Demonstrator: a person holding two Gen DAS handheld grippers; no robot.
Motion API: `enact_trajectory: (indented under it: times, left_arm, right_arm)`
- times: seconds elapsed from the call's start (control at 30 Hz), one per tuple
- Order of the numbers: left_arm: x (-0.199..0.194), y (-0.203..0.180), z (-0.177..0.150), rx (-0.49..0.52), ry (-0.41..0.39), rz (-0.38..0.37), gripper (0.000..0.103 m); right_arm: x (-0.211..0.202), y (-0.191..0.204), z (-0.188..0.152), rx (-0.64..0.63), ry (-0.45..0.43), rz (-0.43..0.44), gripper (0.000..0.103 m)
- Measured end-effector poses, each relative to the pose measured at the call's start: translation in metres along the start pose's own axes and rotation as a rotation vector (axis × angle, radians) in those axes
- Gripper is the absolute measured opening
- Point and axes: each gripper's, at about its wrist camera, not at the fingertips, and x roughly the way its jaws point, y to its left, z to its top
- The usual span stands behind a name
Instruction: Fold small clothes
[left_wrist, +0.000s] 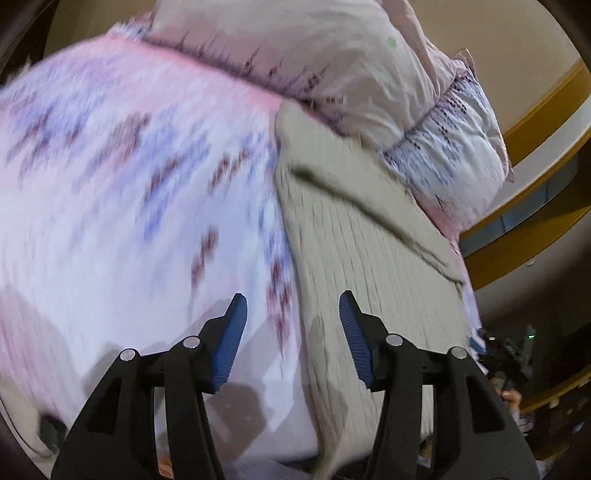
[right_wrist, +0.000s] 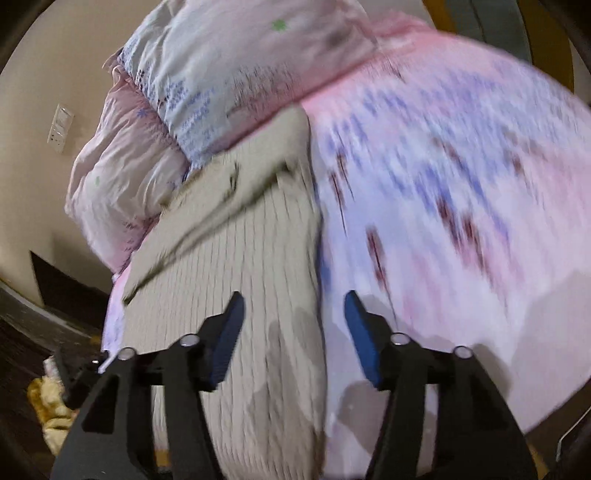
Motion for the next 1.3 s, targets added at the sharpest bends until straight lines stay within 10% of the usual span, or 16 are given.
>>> enact_trajectory:
  times: [0.7,1.3]
  left_arm:
    - [-0.001,-0.044,-0.089,-0.038,0.109,-0.158,0.021]
    - [-0.027,-0.071,-0.006,0.171,-0.163,-0.052,0.006]
  right_arm:
    - [-0.001,0.01,-0.074,-0.032,0.178,0.329,0.017]
    - [-0.056,0.059,-0.025,-0.291,-0.272,0.153,0.006]
